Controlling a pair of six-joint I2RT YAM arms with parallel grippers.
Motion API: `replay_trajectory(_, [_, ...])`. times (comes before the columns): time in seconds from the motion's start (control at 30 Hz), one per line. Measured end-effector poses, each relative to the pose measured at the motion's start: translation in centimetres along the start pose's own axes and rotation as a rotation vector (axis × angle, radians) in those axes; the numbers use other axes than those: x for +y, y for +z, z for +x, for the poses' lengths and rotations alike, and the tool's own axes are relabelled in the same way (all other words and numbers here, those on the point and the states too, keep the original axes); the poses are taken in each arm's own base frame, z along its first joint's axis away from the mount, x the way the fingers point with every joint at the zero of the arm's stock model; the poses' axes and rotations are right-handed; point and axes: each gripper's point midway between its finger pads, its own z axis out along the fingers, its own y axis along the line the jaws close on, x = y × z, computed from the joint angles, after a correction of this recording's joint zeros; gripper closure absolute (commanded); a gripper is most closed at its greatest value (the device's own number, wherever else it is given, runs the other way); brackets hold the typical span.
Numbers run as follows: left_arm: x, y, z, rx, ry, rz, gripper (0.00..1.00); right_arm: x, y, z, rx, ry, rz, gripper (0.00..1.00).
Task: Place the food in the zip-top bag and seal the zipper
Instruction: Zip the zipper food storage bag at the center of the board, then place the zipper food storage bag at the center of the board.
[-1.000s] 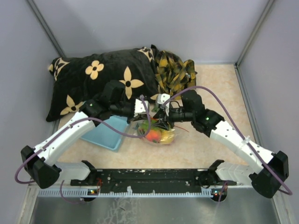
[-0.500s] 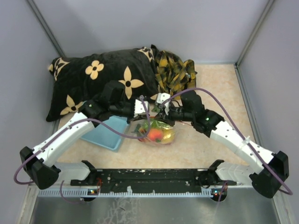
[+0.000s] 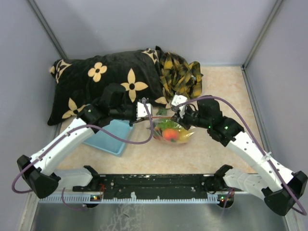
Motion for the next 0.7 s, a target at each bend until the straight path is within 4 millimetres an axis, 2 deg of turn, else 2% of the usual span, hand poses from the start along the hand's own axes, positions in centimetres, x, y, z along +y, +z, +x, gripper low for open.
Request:
replay_trajectory(0.17, [0.7,-0.1,0.0,-0.008,-0.005,-0.038,0.89,-0.1,-0.1,0.0,0.001,0.0,0.005,1.0])
replay_trajectory(0.2, [0.8,0.0,0.1,-0.01,-0.011,-0.042,0.84,-0.1,-0.1,0.0,0.001,0.002,0.006,1.0])
replay_trajectory(0.3, [0.9,0.2,0.4,-0.015,-0.032,-0.057,0.58,-0.2,0.0,0.0,-0.004,0.009,0.006,1.0])
replay_trajectory(0.4, [1.0,-0.3,1.3,0.003,-0.07,-0.091,0.47,-0.7,0.6,0.9,0.015,0.034,0.019,1.0])
replay_trajectory(0.47, [1.4,-0.8,1.8,0.014,-0.091,-0.139,0.34,-1.0,1.4,1.5,0.03,0.049,0.022,1.0])
replay_trajectory(0.53, [1.7,-1.5,2.1,0.015,-0.103,-0.195,0.27,-1.4,2.2,1.8,0.038,0.055,0.03,0.99])
replay_trajectory(0.6, [2.2,-2.5,2.2,0.011,-0.112,-0.272,0.21,-2.0,2.9,2.0,0.046,0.063,0.053,0.88])
replay_trajectory(0.7, [3.7,-4.1,2.3,-0.001,-0.129,-0.406,0.19,-3.0,3.3,2.5,0.065,0.08,0.105,0.7])
